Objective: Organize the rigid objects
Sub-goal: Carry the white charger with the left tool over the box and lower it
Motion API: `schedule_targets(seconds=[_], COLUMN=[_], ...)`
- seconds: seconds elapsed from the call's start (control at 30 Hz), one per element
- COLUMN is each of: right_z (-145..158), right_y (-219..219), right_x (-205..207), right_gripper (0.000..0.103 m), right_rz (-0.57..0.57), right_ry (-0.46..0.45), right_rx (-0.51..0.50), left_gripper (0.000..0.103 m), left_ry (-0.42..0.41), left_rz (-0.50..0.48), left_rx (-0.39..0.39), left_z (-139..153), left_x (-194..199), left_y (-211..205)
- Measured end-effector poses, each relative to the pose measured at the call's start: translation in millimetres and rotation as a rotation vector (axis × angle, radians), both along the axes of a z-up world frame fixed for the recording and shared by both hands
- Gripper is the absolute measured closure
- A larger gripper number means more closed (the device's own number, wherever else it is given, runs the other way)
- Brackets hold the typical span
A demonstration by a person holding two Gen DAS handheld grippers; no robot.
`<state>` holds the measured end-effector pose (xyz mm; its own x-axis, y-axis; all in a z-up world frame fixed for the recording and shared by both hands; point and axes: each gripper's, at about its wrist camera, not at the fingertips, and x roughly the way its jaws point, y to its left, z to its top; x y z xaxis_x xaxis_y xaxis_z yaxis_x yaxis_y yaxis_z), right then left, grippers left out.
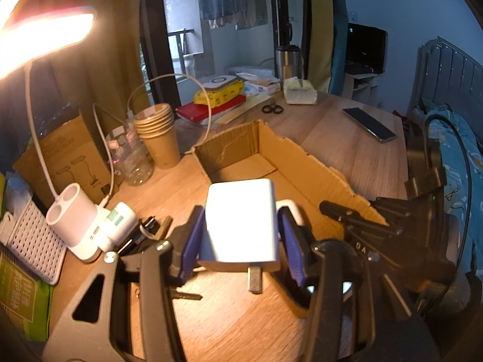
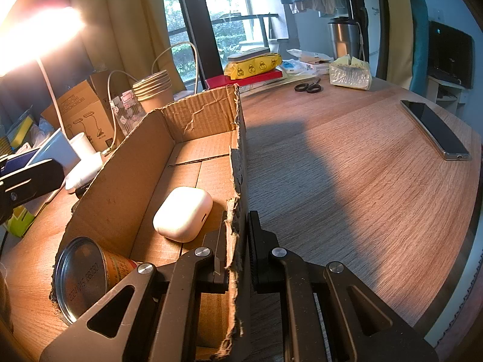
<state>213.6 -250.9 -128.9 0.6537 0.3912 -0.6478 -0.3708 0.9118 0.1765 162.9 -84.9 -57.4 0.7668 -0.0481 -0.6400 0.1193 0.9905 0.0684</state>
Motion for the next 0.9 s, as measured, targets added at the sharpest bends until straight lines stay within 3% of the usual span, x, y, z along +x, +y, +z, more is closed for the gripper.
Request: schedule_targets(seconds=[0.9], right_z=[0], right_y=[0], right_x=[0], right_gripper=[0.093], right_rz=[0.0], right_ry=[0.0], right_rx=[0.0], left_gripper=[0.053], left_ry=[0.023], left_rz=[-0.07], left_rx=[-0.002], left_z=[-14], left_x=[25], left_y=[-25])
